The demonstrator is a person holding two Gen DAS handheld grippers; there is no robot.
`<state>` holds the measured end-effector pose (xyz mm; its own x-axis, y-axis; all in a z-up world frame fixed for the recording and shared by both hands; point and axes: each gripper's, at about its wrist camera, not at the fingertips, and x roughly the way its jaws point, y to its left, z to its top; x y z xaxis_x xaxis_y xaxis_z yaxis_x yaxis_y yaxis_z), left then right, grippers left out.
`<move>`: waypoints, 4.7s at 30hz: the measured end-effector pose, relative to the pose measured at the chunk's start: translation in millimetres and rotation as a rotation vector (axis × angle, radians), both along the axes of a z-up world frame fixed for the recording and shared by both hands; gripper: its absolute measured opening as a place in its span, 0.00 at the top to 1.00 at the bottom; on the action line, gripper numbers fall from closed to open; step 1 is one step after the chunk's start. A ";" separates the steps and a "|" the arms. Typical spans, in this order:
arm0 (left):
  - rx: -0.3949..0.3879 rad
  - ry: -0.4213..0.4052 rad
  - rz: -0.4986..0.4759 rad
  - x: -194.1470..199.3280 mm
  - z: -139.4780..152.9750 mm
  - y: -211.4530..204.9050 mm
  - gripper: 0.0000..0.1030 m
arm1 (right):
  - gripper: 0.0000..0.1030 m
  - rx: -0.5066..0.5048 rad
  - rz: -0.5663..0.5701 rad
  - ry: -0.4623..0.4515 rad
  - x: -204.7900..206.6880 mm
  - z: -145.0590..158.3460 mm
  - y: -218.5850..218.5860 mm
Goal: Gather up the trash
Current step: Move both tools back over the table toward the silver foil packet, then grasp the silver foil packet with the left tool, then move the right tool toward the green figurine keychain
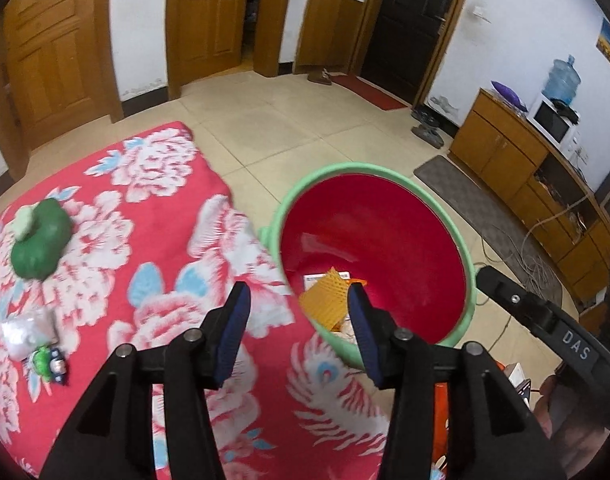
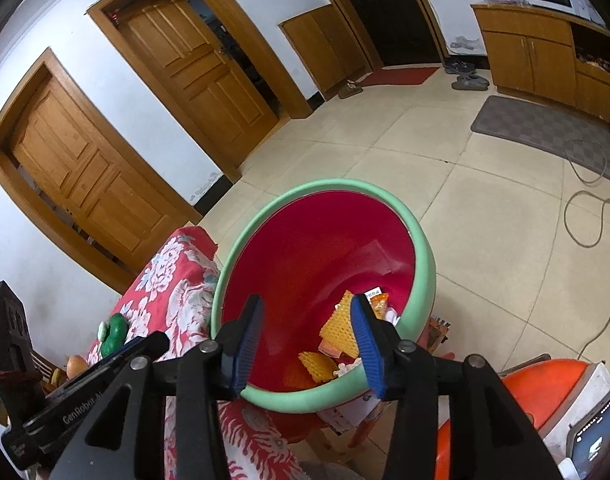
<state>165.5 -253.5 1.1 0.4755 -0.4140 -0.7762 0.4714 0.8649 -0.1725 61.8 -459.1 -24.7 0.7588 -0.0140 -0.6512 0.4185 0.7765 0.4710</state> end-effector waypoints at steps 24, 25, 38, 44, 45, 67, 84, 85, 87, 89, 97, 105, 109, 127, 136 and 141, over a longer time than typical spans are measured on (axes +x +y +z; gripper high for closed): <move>0.092 -0.030 0.396 22.9 -1.6 166.9 0.32 | 0.32 -0.056 0.099 -0.015 -3.6 21.7 50.0; 0.096 -0.024 0.414 24.8 -4.5 174.2 0.31 | 0.32 -0.057 0.101 -0.013 -2.9 21.8 51.4; 0.133 0.031 0.441 42.3 -34.4 194.9 0.29 | 0.29 -0.081 0.118 0.025 4.2 17.4 63.4; 0.130 0.067 0.439 49.7 -49.9 194.1 0.28 | 0.28 -0.085 0.118 0.039 8.7 13.6 64.5; 0.128 0.069 0.440 50.9 -51.4 194.2 0.28 | 0.28 -0.085 0.119 0.042 9.4 12.9 65.0; 0.019 0.047 0.476 69.9 -52.9 194.9 0.29 | 0.28 -0.080 0.131 0.064 11.0 4.7 65.4; 0.026 -0.046 0.474 24.7 -13.4 207.8 0.31 | 0.28 -0.122 0.146 0.007 -5.5 32.5 70.4; 0.022 -0.045 0.475 19.6 -10.7 210.6 0.31 | 0.28 -0.122 0.150 0.000 -7.2 35.6 71.8; 0.012 -0.044 0.476 10.6 -6.4 215.5 0.31 | 0.28 -0.122 0.162 -0.017 -11.1 42.9 75.7; 0.017 -0.049 0.483 1.2 -3.0 221.4 0.31 | 0.28 -0.135 0.179 -0.036 -14.7 50.6 83.0; 0.068 -0.085 0.537 -32.5 12.0 252.1 0.31 | 0.28 -0.183 0.287 -0.104 -24.9 82.3 125.0; 0.091 -0.096 0.579 -55.9 16.3 285.7 0.31 | 0.28 -0.165 0.459 -0.116 -22.5 102.6 181.5; 0.080 -0.099 0.608 -64.7 17.8 302.8 0.31 | 0.28 -0.145 0.541 -0.104 -13.0 106.2 209.3; 0.063 -0.052 0.689 -67.4 -12.7 341.2 0.31 | 0.28 -0.216 0.669 0.076 76.8 15.8 318.5; 0.056 -0.027 0.687 -60.1 -25.9 343.9 0.31 | 0.28 -0.279 0.641 0.143 111.4 -21.3 330.1; 0.051 -0.019 0.687 -57.5 -29.7 344.6 0.31 | 0.33 -0.300 0.648 0.167 118.1 -31.9 336.9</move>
<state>108.0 91.1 -28.6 0.6308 0.0230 -0.7756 -0.1844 0.9754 -0.1211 179.9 -122.2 -56.6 0.5661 0.2080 -0.7977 -0.1207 0.9781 0.1694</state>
